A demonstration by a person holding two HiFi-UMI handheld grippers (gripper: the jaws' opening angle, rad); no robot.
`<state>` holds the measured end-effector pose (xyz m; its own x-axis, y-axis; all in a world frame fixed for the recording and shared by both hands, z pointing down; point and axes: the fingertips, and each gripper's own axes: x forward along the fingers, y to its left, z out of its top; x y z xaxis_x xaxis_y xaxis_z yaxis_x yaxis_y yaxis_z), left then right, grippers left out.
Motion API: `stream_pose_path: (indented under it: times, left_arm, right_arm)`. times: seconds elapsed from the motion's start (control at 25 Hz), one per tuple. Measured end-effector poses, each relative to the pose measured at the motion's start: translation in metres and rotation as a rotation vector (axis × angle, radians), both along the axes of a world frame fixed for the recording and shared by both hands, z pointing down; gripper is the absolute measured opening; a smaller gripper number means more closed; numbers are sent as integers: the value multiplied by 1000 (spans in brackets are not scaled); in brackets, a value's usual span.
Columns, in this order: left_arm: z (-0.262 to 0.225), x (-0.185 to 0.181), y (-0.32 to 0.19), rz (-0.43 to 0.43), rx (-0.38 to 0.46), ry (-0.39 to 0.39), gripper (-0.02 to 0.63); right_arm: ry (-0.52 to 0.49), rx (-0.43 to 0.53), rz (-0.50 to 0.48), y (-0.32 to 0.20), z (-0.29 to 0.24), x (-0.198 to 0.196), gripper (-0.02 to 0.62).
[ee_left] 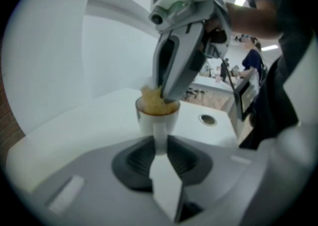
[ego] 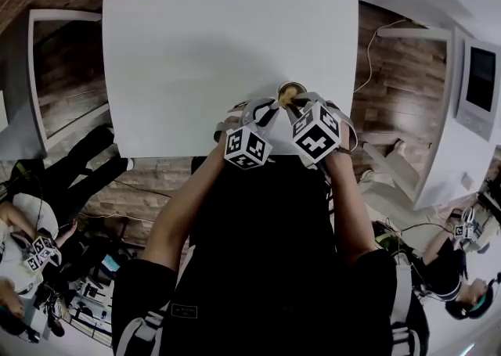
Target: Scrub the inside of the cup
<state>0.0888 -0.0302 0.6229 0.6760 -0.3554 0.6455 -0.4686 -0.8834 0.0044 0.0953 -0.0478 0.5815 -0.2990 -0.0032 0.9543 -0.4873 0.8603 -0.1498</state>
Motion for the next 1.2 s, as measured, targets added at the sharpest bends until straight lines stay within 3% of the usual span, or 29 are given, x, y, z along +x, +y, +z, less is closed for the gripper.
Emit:
stream_pose_path:
  times: [0.32,0.72,1.0,1.2]
  left_arm:
    - [3,-3,0,21,-14,-12,74]
    - [-6,-18,0,9,-30,-13,121]
    - [-56,-73,-18,-177,16,64,124]
    - [-127,-104,-35,-316,170,163,66]
  right_arm:
    - [-69,58,51,2,-40,-1,34]
    - [-281,295,324,-17,-99,20,34]
    - [-555,541,486,-29,-152,16,34]
    - [-692,722,523,-30,-198,2,34]
